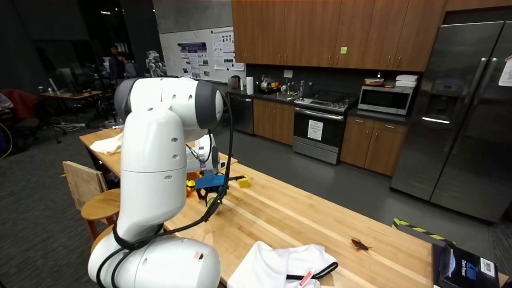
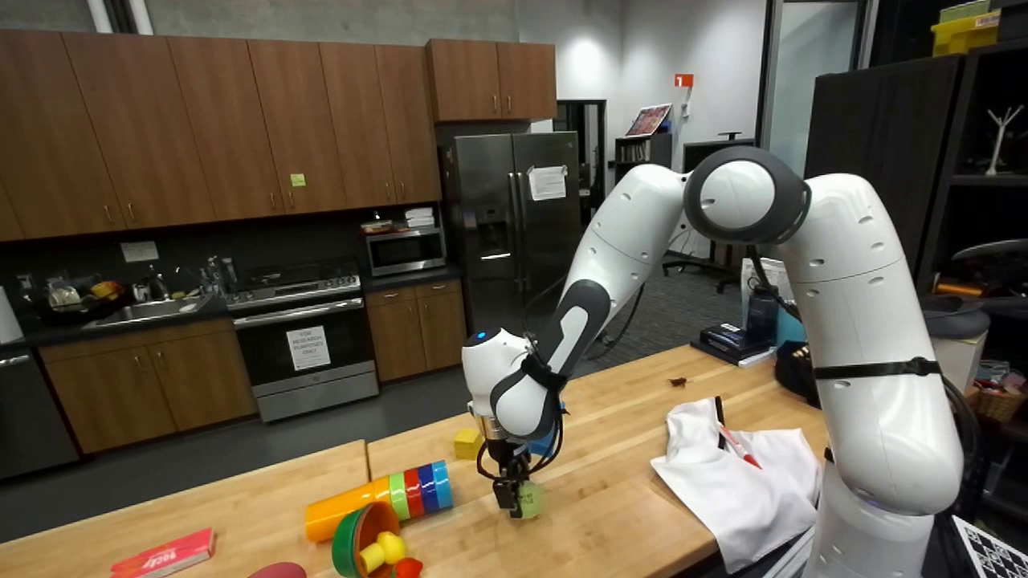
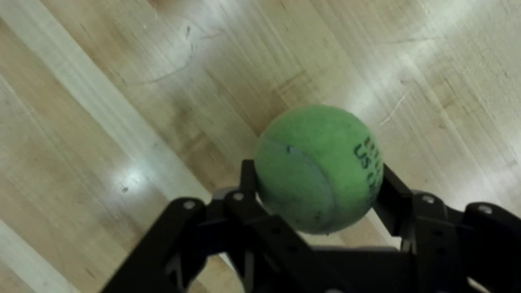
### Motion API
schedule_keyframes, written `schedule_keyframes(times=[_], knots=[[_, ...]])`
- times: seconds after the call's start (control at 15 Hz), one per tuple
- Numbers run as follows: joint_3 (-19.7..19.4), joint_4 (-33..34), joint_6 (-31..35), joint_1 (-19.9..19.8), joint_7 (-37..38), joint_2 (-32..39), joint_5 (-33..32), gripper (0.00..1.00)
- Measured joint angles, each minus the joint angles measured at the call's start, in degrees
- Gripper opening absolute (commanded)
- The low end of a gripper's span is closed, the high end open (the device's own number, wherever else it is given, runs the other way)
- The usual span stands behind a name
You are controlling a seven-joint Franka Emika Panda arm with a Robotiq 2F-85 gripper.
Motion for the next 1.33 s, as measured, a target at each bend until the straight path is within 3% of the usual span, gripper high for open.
schedule_keyframes(times=[0.27, 0.6, 0.73, 0.8, 1.07, 1.27, 1.33], knots=[[-1.1, -2.2, 10.2, 0.0, 3.8, 0.1, 0.0, 0.43], [-2.7, -5.3, 15.0, 0.2, 6.3, 0.3, -0.2, 0.43], [-3.3, -5.9, 15.1, 0.4, 7.0, 0.3, -0.2, 0.92], [-3.7, -5.9, 14.9, 0.7, 7.7, 0.3, -0.2, 0.69], [-4.7, -5.9, 14.0, 1.6, 9.7, 0.3, -0.3, 0.89], [-4.8, -6.0, 13.9, 1.6, 9.9, 0.3, -0.3, 0.93], [-4.8, -6.0, 13.9, 1.6, 9.9, 0.3, -0.3, 0.98]])
